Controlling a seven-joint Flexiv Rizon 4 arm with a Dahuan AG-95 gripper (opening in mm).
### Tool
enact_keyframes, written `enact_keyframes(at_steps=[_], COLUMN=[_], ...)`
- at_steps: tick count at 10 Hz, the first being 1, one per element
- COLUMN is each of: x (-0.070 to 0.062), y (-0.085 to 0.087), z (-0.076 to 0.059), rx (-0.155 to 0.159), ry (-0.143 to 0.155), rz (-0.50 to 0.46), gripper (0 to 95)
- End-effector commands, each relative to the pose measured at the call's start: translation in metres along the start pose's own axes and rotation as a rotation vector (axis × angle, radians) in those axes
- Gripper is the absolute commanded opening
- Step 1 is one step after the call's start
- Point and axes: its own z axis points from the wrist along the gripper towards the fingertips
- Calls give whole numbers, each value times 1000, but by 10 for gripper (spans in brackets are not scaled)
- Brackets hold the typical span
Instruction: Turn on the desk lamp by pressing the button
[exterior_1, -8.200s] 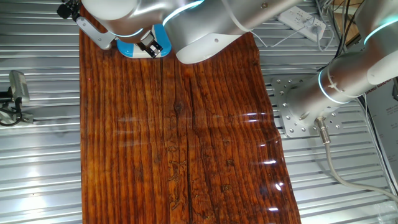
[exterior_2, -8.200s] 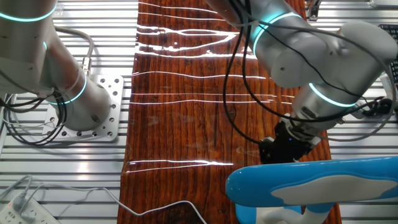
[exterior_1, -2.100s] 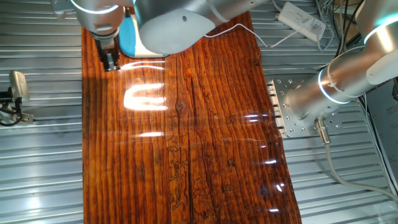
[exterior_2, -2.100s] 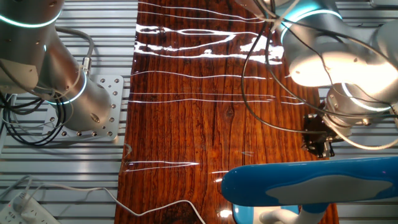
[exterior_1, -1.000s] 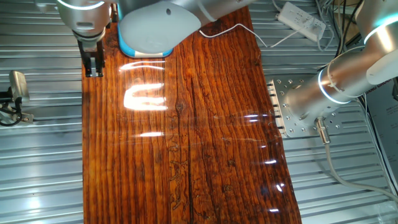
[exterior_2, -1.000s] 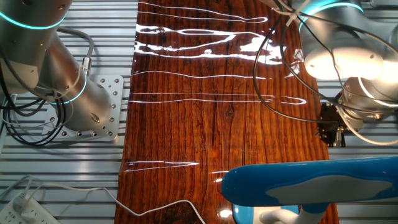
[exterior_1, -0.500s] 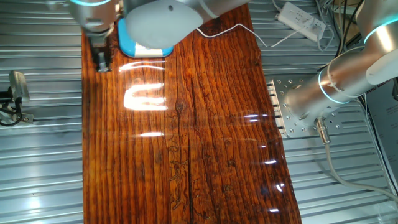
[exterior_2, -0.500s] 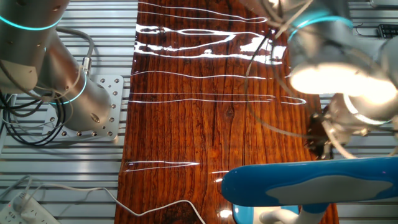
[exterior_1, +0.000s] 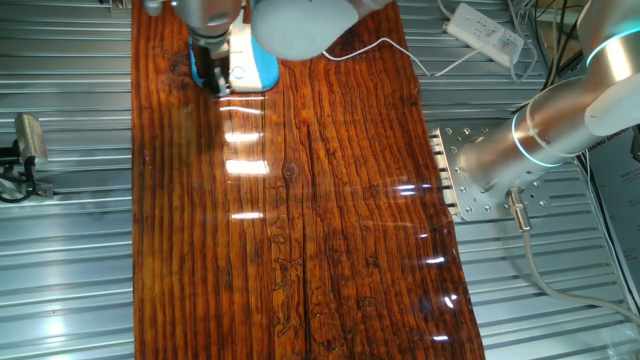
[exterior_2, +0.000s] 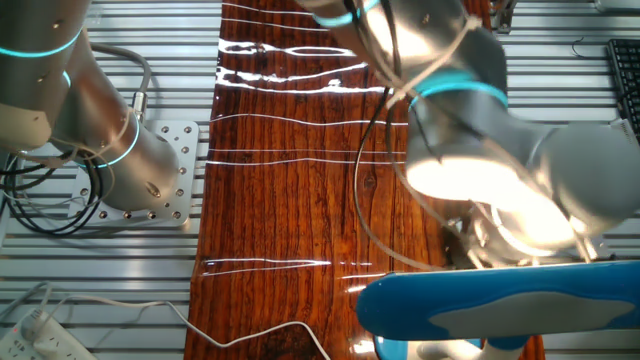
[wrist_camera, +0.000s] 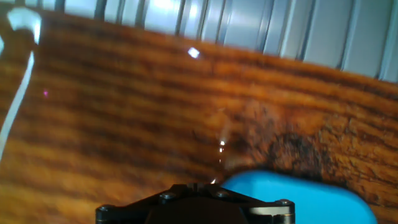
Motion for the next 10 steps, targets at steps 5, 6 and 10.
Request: enact_keyframes(at_steps=[5,6,10], x=[3,6,7], y=[1,6,10], z=[-13,-21,-27], rx=[56,68,79], ry=[100,111,114], rz=[-43,-23,-2], gripper=[0,0,0])
